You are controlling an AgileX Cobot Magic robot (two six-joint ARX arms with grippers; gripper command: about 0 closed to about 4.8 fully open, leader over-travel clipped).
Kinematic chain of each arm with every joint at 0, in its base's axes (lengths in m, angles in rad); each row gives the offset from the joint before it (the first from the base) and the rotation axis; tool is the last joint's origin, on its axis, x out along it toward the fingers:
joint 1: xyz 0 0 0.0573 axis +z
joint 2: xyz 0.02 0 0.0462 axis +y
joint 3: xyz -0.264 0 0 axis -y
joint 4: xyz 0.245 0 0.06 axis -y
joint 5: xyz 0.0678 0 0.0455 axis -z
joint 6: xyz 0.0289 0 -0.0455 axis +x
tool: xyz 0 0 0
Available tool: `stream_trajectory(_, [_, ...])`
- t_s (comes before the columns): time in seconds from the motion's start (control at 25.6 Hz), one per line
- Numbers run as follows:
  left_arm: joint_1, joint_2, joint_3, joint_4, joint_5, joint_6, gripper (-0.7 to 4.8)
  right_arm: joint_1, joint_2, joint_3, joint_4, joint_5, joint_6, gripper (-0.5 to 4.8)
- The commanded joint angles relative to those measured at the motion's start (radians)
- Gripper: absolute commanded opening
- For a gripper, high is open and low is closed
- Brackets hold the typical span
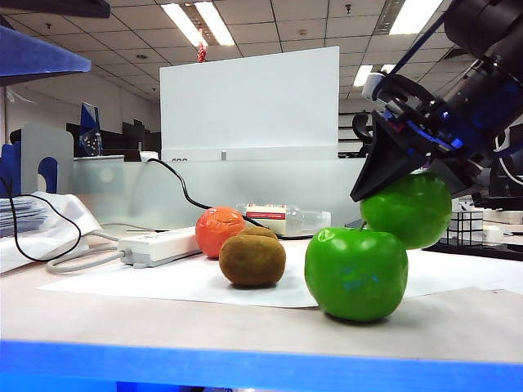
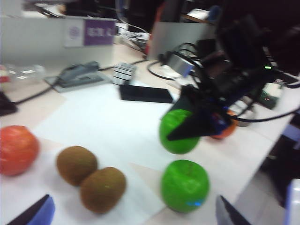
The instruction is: Put the same fruits together.
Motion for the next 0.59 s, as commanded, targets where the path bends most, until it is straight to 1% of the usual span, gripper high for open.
stream_trajectory(0.04, [0.0,-0.001,0.006,0.002,0.076,-0.021,4.58,0.001,-0.001,-0.006,0.04,-0.001,0.004,-0.07])
stream_trajectory(0.27, [0.0,0.0,0.006,0.002,0.079,-0.037,4.58,0.001,-0.002,-0.068,0.106,0.018,0.005,-0.05])
stream_trajectory(0.31, [0.0,0.0,0.006,0.002,0.079,-0.037,4.58,0.001,-0.002,-0.077,0.112,0.017,0.008,0.22])
stream_trajectory(0.35, [0.0,-0.001,0.006,0.002,0.079,-0.039,4.58,0.001,-0.002,-0.082,0.115,0.018,0.011,0.82])
stream_trajectory(0.39, [0.0,0.0,0.006,0.002,0.079,-0.039,4.58,0.001,-0.001,-0.087,0.118,0.018,0.011,1.8])
stream_trajectory(0.43, [0.0,0.0,0.006,0.002,0.079,-0.039,4.58,0.001,-0.001,-0.089,0.12,0.018,0.011,2.36])
stream_trajectory(0.47, [0.0,0.0,0.006,0.002,0.079,-0.039,4.58,0.001,-0.002,-0.09,0.123,0.018,0.011,2.46])
stream_trajectory(0.59, [0.0,0.0,0.006,0.002,0.079,-0.039,4.58,0.001,-0.002,-0.09,0.142,0.019,0.012,2.43])
